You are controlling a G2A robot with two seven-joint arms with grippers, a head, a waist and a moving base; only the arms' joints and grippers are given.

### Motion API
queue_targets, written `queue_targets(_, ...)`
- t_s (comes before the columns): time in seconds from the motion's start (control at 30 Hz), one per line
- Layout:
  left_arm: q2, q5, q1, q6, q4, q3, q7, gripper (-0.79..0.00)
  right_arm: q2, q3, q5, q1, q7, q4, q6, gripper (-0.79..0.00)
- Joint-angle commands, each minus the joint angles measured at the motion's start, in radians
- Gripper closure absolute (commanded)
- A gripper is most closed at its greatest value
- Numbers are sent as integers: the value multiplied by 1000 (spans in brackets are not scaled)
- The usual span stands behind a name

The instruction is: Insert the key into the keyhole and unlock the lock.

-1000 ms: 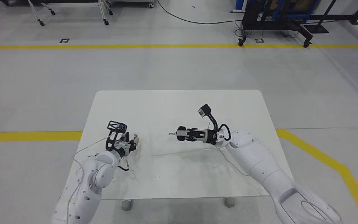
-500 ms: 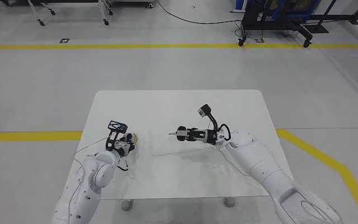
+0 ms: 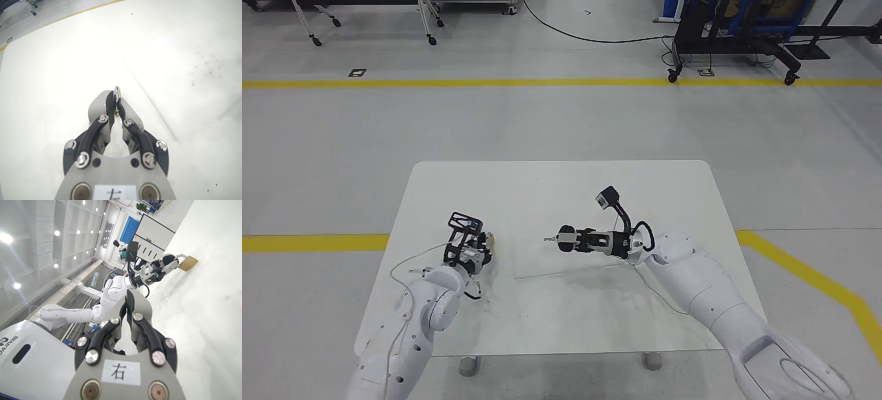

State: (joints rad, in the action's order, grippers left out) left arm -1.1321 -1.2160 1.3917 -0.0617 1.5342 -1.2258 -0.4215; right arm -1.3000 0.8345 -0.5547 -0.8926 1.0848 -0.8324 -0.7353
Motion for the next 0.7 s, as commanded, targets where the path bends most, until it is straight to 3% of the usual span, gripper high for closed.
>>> queue_targets(0.0, -2, -11, -3, 5, -2, 3, 36, 0, 0, 0, 0, 0, 0, 0, 0, 0)
queue_targets(0.17, -1, 37, 15, 0, 21, -41, 118, 0, 0, 0, 0, 0, 0, 0, 0, 0)
queue_targets(0.27, 2, 240, 45, -64, 64, -119, 117, 0, 0, 0, 0, 0, 0, 0, 0, 0)
queue_targets(0.37, 9, 566, 90, -210, 122, -215, 18, 0, 0, 0, 0, 0, 0, 0, 0, 0)
queue_targets(0.5, 27, 978, 148, -419, 169, -318, -211, 0, 0, 0, 0, 0, 0, 0, 0, 0)
queue_targets(0.6, 39, 1078, 169, -470, 179, -364, -322, 0, 0, 0, 0, 0, 0, 0, 0, 0)
queue_targets(0.67, 43, 1067, 174, -485, 183, -371, -340, 0, 0, 0, 0, 0, 0, 0, 0, 0)
